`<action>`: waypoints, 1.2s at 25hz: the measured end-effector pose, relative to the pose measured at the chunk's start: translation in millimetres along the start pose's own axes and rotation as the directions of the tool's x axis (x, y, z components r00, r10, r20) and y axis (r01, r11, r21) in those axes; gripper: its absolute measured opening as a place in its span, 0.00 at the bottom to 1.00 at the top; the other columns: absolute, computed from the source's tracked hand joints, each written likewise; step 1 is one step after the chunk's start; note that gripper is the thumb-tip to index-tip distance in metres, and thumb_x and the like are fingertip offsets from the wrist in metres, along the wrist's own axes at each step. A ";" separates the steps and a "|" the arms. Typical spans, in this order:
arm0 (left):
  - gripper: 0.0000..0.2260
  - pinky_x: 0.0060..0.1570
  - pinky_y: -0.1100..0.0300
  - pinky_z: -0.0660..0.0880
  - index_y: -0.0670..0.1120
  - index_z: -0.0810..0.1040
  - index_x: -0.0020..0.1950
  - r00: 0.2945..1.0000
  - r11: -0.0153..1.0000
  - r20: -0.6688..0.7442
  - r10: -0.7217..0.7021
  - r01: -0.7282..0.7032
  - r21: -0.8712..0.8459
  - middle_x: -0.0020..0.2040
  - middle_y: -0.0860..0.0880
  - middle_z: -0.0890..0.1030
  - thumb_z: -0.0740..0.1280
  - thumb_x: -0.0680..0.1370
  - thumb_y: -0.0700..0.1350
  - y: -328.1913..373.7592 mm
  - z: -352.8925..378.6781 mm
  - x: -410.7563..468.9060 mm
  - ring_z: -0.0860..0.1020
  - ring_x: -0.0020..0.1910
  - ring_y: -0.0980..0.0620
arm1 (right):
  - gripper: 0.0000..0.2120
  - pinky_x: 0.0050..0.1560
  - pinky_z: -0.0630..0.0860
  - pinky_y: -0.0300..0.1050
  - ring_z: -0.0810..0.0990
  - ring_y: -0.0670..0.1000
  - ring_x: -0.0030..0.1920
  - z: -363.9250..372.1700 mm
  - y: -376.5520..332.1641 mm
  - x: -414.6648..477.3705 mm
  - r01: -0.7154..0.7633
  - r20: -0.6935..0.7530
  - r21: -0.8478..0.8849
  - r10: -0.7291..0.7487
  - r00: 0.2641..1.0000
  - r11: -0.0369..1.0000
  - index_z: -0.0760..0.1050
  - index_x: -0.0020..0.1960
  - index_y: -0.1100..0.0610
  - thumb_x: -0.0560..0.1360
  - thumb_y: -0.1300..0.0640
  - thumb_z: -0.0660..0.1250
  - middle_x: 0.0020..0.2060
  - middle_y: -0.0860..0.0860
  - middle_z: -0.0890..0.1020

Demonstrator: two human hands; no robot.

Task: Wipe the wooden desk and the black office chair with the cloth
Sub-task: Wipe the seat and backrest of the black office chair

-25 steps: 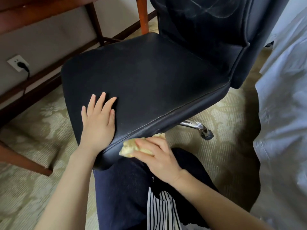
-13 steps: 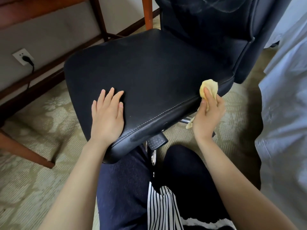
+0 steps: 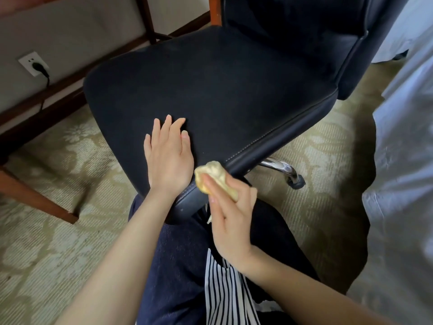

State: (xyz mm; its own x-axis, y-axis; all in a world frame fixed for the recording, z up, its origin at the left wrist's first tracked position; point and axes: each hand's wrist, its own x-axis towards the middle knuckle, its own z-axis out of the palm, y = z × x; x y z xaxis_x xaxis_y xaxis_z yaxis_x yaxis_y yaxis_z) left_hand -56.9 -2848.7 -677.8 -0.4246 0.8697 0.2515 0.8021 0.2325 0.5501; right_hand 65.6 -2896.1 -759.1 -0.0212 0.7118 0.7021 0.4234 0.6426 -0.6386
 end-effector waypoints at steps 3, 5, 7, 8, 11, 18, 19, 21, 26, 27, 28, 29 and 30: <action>0.18 0.74 0.52 0.42 0.50 0.67 0.72 0.999 0.993 -0.010 -0.034 0.033 -0.114 0.76 0.49 0.61 0.49 0.83 0.46 9.7 4.9 -5.0 0.48 0.77 0.51 | 0.14 0.56 0.70 0.36 0.69 0.49 0.52 -7.2 8.5 -10.2 0.171 0.035 0.014 -0.172 0.985 0.985 0.74 0.62 0.50 0.78 0.60 0.66 0.54 0.46 0.71; 0.18 0.74 0.53 0.40 0.51 0.67 0.71 0.999 0.985 0.001 -0.042 0.042 -0.169 0.76 0.50 0.61 0.49 0.83 0.46 19.6 9.7 -10.5 0.47 0.77 0.52 | 0.14 0.56 0.71 0.37 0.69 0.49 0.52 -19.5 21.4 -5.5 0.239 0.058 0.018 -0.240 0.969 0.971 0.78 0.60 0.52 0.76 0.62 0.68 0.54 0.47 0.73; 0.18 0.74 0.54 0.39 0.52 0.67 0.71 0.999 0.979 0.022 -0.043 0.046 -0.199 0.76 0.51 0.60 0.49 0.83 0.46 31.2 14.5 -16.0 0.46 0.77 0.53 | 0.13 0.55 0.71 0.38 0.70 0.50 0.50 -36.1 35.4 2.9 0.274 0.096 -0.014 -0.272 0.958 0.962 0.80 0.57 0.53 0.75 0.65 0.68 0.54 0.49 0.77; 0.18 0.73 0.54 0.38 0.52 0.66 0.71 0.998 0.975 0.037 -0.043 0.050 -0.219 0.76 0.51 0.59 0.49 0.83 0.46 37.7 17.0 -18.6 0.46 0.77 0.53 | 0.15 0.53 0.72 0.39 0.70 0.51 0.48 -45.6 41.7 7.1 0.288 0.115 -0.039 -0.282 0.952 0.957 0.80 0.57 0.53 0.74 0.66 0.69 0.54 0.50 0.78; 0.18 0.73 0.56 0.36 0.53 0.65 0.72 0.997 0.963 0.075 -0.018 0.038 -0.268 0.77 0.51 0.58 0.49 0.83 0.46 58.3 26.6 -26.5 0.44 0.77 0.54 | 0.20 0.47 0.73 0.43 0.72 0.54 0.44 -74.6 58.5 25.8 0.358 0.168 -0.091 -0.340 0.925 0.929 0.79 0.58 0.51 0.71 0.69 0.68 0.56 0.50 0.78; 0.18 0.72 0.58 0.32 0.54 0.63 0.73 0.952 0.871 0.288 0.107 0.051 -0.489 0.78 0.53 0.53 0.52 0.83 0.45 110.7 43.6 -34.3 0.38 0.76 0.56 | 0.15 0.52 0.58 0.29 0.69 0.59 0.54 -116.8 99.6 116.5 -0.139 0.117 -0.440 0.210 0.971 0.887 0.79 0.60 0.56 0.76 0.65 0.63 0.55 0.59 0.76; 0.18 0.72 0.58 0.33 0.54 0.64 0.72 0.934 0.820 0.339 0.114 0.104 -0.563 0.78 0.54 0.54 0.52 0.83 0.45 116.0 41.5 -33.3 0.39 0.75 0.58 | 0.15 0.53 0.58 0.31 0.68 0.60 0.55 -118.2 101.6 131.3 -0.175 0.131 -0.486 0.269 0.954 0.856 0.78 0.61 0.56 0.77 0.65 0.62 0.57 0.59 0.75; 0.17 0.73 0.60 0.40 0.57 0.65 0.71 0.898 0.676 0.417 0.141 0.220 -0.703 0.76 0.58 0.58 0.52 0.83 0.46 122.4 33.9 -31.8 0.43 0.76 0.60 | 0.16 0.56 0.58 0.36 0.67 0.60 0.58 -119.2 101.6 157.6 -0.188 0.172 -0.579 0.344 0.923 0.794 0.77 0.63 0.55 0.78 0.62 0.61 0.60 0.58 0.73; 0.15 0.55 0.83 0.59 0.50 0.71 0.68 0.977 0.684 0.192 0.090 0.080 -0.726 0.62 0.59 0.72 0.56 0.82 0.41 99.1 6.5 -13.4 0.67 0.62 0.67 | 0.16 0.56 0.65 0.49 0.68 0.61 0.57 -107.7 72.6 176.7 -0.017 0.230 -0.821 0.357 0.906 0.571 0.78 0.61 0.56 0.77 0.60 0.58 0.58 0.59 0.73; 0.15 0.56 0.82 0.59 0.49 0.72 0.67 0.989 0.726 0.128 0.071 0.037 -0.687 0.62 0.58 0.72 0.56 0.82 0.40 87.2 1.6 -7.9 0.67 0.62 0.66 | 0.16 0.54 0.67 0.50 0.68 0.61 0.56 -101.8 61.1 173.5 0.038 0.253 -0.845 0.335 0.908 0.534 0.78 0.60 0.57 0.76 0.60 0.59 0.56 0.59 0.73; 0.15 0.59 0.80 0.59 0.49 0.72 0.67 0.996 0.773 0.071 0.060 -0.001 -0.635 0.64 0.57 0.72 0.57 0.81 0.39 72.8 -2.3 -3.0 0.67 0.63 0.65 | 0.15 0.52 0.67 0.51 0.68 0.61 0.56 -94.5 48.8 169.8 0.091 0.289 -0.852 0.318 0.903 0.516 0.78 0.59 0.58 0.75 0.59 0.59 0.55 0.59 0.73; 0.15 0.65 0.75 0.59 0.48 0.72 0.67 0.998 0.823 0.028 0.049 -0.025 -0.567 0.66 0.55 0.72 0.57 0.81 0.39 56.7 -4.9 1.2 0.67 0.65 0.63 | 0.15 0.51 0.67 0.51 0.68 0.61 0.56 -85.2 35.8 165.4 0.122 0.324 -0.838 0.306 0.895 0.532 0.78 0.58 0.59 0.75 0.58 0.60 0.54 0.59 0.73; 0.16 0.70 0.67 0.57 0.47 0.71 0.68 0.999 0.873 0.002 0.035 -0.030 -0.487 0.68 0.52 0.71 0.57 0.81 0.39 39.8 -6.9 4.6 0.65 0.69 0.58 | 0.14 0.49 0.67 0.51 0.68 0.60 0.56 -73.8 22.5 160.3 0.132 0.355 -0.809 0.296 0.887 0.573 0.78 0.56 0.60 0.75 0.58 0.60 0.53 0.58 0.72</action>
State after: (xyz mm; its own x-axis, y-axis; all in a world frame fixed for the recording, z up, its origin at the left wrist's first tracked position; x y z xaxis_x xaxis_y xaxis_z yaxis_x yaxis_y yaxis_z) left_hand -29.8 -2838.4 -649.3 -0.3953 0.8783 0.2688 0.5084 -0.0345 0.8604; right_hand 138.6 -2788.5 -637.7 -0.2148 0.9222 0.3217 0.9723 0.2330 -0.0188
